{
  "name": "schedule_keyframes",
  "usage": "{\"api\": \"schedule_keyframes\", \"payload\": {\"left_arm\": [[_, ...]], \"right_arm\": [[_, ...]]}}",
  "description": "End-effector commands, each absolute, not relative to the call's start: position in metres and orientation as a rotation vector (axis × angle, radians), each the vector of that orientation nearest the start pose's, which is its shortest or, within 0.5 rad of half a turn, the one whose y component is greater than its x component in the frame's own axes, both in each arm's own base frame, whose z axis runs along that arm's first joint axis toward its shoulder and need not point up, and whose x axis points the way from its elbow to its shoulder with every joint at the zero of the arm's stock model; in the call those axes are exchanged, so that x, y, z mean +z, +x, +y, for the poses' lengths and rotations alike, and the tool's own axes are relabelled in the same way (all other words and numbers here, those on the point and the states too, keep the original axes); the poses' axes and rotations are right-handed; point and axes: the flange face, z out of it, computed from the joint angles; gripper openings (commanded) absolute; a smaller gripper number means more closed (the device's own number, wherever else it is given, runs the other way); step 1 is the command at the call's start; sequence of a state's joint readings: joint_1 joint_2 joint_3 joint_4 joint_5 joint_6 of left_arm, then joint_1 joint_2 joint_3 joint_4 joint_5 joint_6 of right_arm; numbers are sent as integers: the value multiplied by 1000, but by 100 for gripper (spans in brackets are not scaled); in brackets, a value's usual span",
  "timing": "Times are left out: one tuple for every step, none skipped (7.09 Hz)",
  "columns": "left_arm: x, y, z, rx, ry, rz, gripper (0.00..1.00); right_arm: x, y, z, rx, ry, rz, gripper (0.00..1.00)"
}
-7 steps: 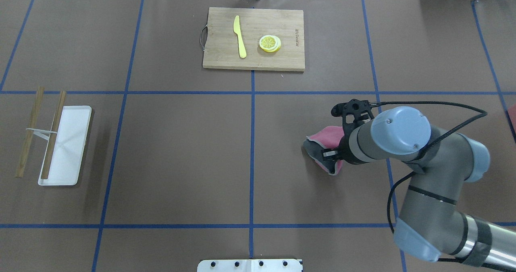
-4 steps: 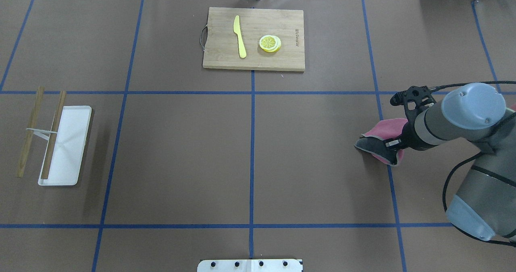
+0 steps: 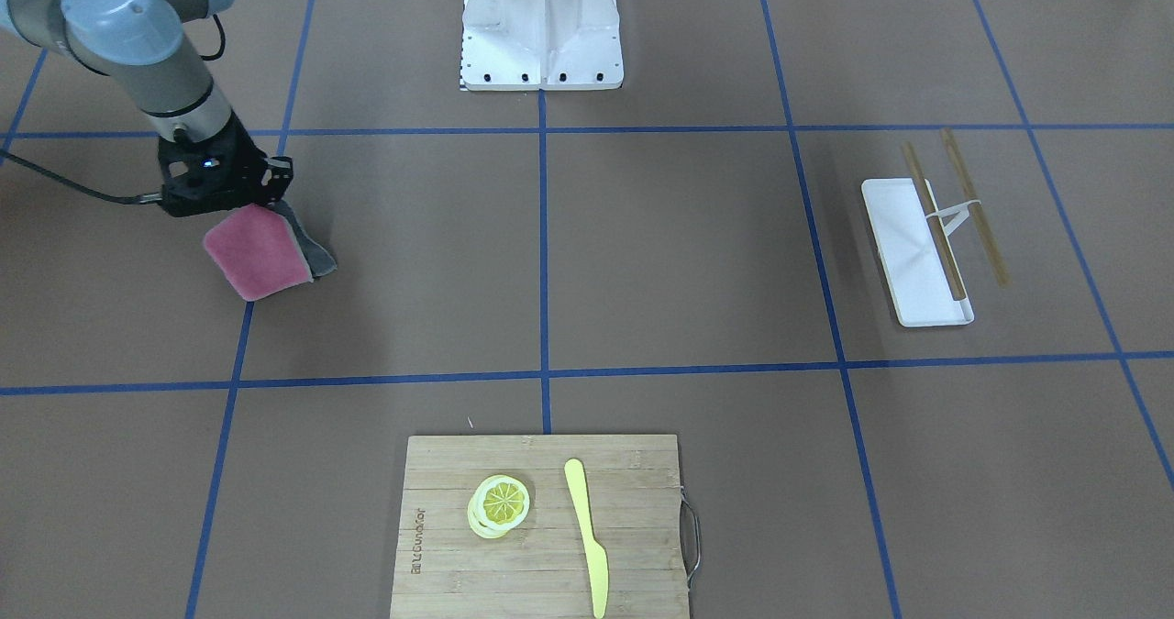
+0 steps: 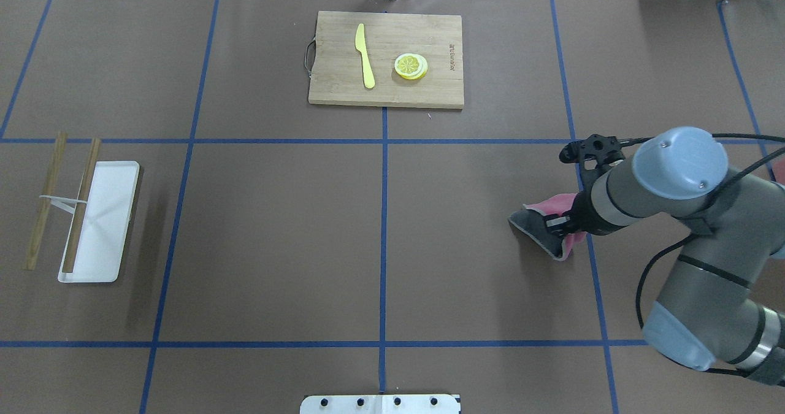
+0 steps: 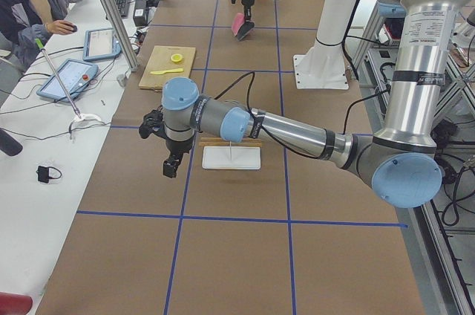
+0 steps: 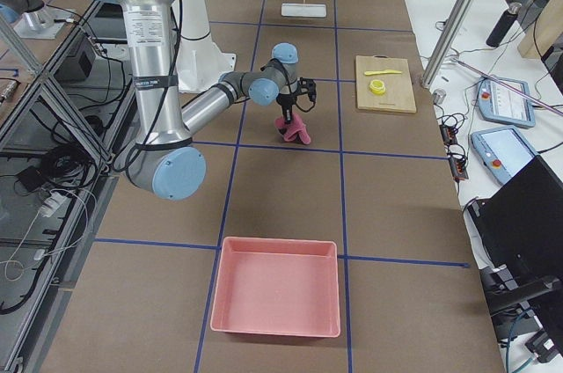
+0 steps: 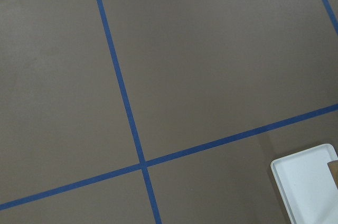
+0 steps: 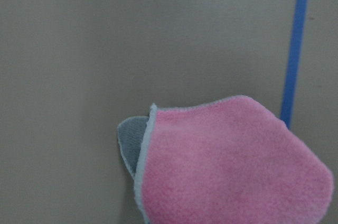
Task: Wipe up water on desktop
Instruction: 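Press the pink cloth on the table and wipe back and forth with the right gripper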
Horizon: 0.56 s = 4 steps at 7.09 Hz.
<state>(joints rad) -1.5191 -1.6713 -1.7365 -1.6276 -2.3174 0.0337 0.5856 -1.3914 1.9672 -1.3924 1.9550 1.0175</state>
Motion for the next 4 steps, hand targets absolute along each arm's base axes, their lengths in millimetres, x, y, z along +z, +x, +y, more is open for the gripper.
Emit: {"api": "schedule_keyframes", "payload": {"left_arm": [[519, -38, -542, 201, 303, 744, 98], [519, -38, -542, 195, 294, 744, 98], [518, -38, -543, 192, 287, 745, 98], [516, -38, -543, 193, 290, 745, 98]], "right_arm": [[287, -480, -355, -43, 53, -883, 0], [258, -512, -349, -9, 58, -896, 0], [250, -520, -345, 0, 50, -904, 0], [260, -517, -345, 4, 45, -890, 0]]}}
